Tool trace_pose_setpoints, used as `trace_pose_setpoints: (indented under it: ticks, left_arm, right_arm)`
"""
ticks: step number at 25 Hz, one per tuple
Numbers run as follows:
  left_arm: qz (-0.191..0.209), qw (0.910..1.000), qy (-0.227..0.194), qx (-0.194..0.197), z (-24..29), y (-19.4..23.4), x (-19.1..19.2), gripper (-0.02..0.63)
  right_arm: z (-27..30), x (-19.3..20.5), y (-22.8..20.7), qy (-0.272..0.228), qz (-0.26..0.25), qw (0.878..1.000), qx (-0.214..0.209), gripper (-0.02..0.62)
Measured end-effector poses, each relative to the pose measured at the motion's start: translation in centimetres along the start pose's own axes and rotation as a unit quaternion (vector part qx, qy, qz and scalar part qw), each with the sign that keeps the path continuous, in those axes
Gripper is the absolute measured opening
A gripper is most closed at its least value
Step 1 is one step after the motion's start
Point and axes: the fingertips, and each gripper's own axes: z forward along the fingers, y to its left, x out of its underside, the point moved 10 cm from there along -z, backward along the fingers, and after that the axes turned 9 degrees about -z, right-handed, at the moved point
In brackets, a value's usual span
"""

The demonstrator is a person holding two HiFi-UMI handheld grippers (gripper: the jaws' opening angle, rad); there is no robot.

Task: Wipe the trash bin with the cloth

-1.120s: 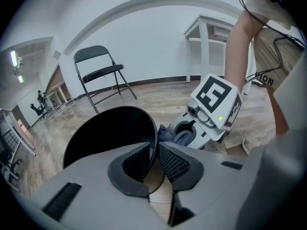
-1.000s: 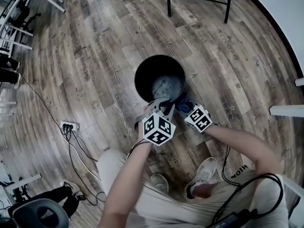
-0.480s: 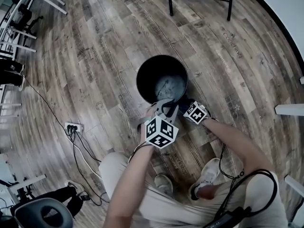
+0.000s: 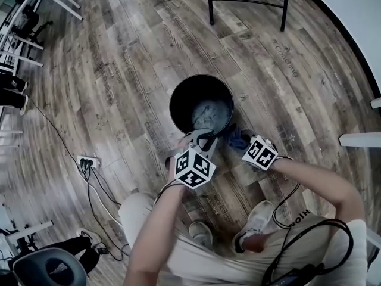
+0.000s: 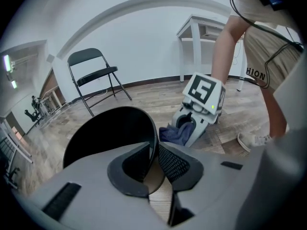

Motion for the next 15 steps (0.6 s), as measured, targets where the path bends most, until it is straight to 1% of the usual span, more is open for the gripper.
trace_pose_setpoints:
  ticks: [3, 7, 11, 15]
  left_arm:
    - [0.001, 0.9996, 0.006, 0.027, -0.6, -0.1, 0.5, 0.063]
    - [0.005, 0.9988, 0.018, 0.046, -1.1, 0.0, 0.9, 0.063]
    - [0.010, 0.9988, 0.030, 0.039, -1.6, 0.2, 1.2, 0.076]
    - [0.017, 0.9991, 0.010, 0.038, -1.9, -0.2, 0.6, 0.098]
  right_arm:
    - [-2.7, -2.1, 0.5, -0.026, -0.006, 1.000, 0.009, 0.110]
    - [-4.6, -3.8, 1.7, -0.045, 0.004, 0.999, 0.017, 0.110]
    - [-5.9, -5.0, 2.5, -0.073, 0.012, 0.997, 0.030, 0.110]
    - [-7.0, -5.4, 2.0, -0.104, 0.021, 0.993, 0.051, 0.110]
